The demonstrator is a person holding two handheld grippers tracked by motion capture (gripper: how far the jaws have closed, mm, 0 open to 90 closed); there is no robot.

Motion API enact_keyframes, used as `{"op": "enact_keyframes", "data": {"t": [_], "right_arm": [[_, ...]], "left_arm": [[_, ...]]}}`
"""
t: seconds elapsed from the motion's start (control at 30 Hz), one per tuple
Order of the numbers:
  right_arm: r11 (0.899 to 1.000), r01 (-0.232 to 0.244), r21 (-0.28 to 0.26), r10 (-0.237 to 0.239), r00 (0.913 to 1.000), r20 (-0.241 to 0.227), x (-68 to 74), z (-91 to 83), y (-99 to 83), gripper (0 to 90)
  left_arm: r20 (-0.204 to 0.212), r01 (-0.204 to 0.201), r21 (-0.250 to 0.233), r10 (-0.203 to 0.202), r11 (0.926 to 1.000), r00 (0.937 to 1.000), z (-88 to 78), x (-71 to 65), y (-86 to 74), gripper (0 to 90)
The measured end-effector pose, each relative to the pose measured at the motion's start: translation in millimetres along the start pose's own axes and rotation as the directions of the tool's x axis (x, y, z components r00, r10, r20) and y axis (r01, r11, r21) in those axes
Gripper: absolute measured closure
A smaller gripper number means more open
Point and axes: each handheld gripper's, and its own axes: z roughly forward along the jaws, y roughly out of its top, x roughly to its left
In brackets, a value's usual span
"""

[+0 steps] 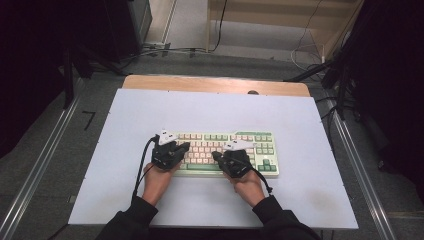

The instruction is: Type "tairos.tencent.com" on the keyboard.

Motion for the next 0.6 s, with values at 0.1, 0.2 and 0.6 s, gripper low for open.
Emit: {"op": "enact_keyframes", "data": {"t": [0.1,0.2,0.6], "right_arm": [[1.0,-0.002,0.001,0.002,1.0,0.004,-1.0,-1.0,0.2,87.5],[1.0,-0.008,-0.003,0.008,0.9999,0.008,-2.2,-1.9,0.5,87.5],[1.0,-0.015,-0.008,0.015,0.9998,0.017,-6.5,-5.3,0.3,87.5]], "left_arm": [[0.002,0.001,-0.002,-0.001,1.0,1.0,-0.5,-0.8,-0.2,90.0],[0.008,0.002,-0.002,-0.002,1.0,1.0,-0.8,-2.3,-0.6,90.0],[0.041,-0.012,0.022,0.011,0.9997,0.9991,-2.3,-13.4,-6.8,90.0]]}}
